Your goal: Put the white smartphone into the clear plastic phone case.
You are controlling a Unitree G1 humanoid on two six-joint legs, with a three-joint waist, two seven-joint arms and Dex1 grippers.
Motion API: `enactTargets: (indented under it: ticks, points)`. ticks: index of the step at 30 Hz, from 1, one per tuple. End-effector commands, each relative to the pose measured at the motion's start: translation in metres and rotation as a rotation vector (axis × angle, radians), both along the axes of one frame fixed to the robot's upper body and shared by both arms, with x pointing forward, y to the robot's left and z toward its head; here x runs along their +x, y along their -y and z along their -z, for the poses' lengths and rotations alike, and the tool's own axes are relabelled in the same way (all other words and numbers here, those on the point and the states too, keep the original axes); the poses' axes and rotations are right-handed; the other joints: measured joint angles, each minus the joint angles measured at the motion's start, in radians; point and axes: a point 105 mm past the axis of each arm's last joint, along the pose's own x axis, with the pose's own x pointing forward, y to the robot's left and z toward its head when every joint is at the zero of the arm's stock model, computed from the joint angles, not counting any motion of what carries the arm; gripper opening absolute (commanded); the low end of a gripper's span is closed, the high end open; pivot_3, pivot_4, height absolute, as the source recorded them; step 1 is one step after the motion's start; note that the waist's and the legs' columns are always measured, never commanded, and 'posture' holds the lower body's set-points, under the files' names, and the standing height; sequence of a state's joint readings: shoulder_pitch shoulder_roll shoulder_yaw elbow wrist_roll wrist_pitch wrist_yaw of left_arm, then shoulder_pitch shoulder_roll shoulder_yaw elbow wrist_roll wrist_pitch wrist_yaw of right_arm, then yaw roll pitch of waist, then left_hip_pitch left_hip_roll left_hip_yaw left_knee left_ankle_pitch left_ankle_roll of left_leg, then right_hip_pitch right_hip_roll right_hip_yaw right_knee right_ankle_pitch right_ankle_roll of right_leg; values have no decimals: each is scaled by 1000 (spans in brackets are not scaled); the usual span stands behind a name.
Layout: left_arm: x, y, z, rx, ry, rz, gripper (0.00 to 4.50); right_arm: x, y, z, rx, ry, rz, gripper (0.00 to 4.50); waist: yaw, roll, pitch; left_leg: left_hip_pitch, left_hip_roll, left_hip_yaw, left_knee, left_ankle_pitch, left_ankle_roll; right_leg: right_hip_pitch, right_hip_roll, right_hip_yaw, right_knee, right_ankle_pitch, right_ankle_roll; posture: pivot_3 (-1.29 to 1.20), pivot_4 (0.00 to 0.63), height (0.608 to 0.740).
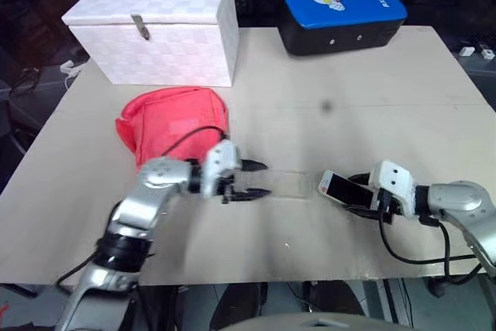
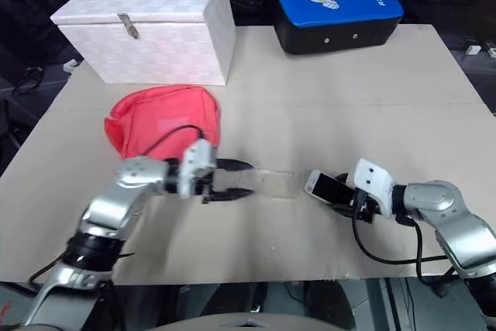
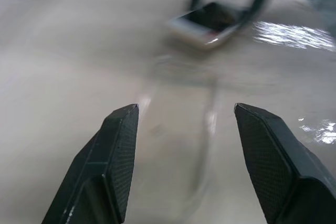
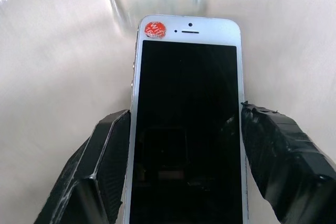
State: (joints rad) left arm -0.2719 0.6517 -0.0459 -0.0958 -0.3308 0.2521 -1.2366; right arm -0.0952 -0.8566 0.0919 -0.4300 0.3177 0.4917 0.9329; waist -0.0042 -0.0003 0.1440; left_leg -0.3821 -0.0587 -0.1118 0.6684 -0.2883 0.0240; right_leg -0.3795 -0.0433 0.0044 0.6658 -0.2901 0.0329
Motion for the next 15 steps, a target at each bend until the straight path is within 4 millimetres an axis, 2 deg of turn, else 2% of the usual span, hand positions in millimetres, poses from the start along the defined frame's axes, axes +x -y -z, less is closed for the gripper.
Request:
enactTargets:
  ticks: [1,6,10,15]
  points:
    - [-6,-31,0,49,3,-39,3044,-4,-27,-32,27,97,-111,2760,-4,1,0,0,0,0,0,0,0,0,0,0,0,0,0,0,150,740]
    - [-18,-53,11,93,-67,-68,3044,2,-66,-24,-71,100,-243,2760,-7,1,1,0,0,0,0,0,0,0,0,0,-1,0,0,0,150,740]
    - [-22,-53,16,109,-60,-70,3044,20,-88,-12,-138,111,-279,2760,-4,1,2,-1,0,0,0,0,0,-1,-1,0,-1,0,0,0,150,740]
    - [-25,-46,17,101,-52,-73,3044,29,-102,-3,-176,88,-300,2760,-7,1,2,-4,-1,0,0,0,0,-6,-1,0,0,0,0,0,150,740]
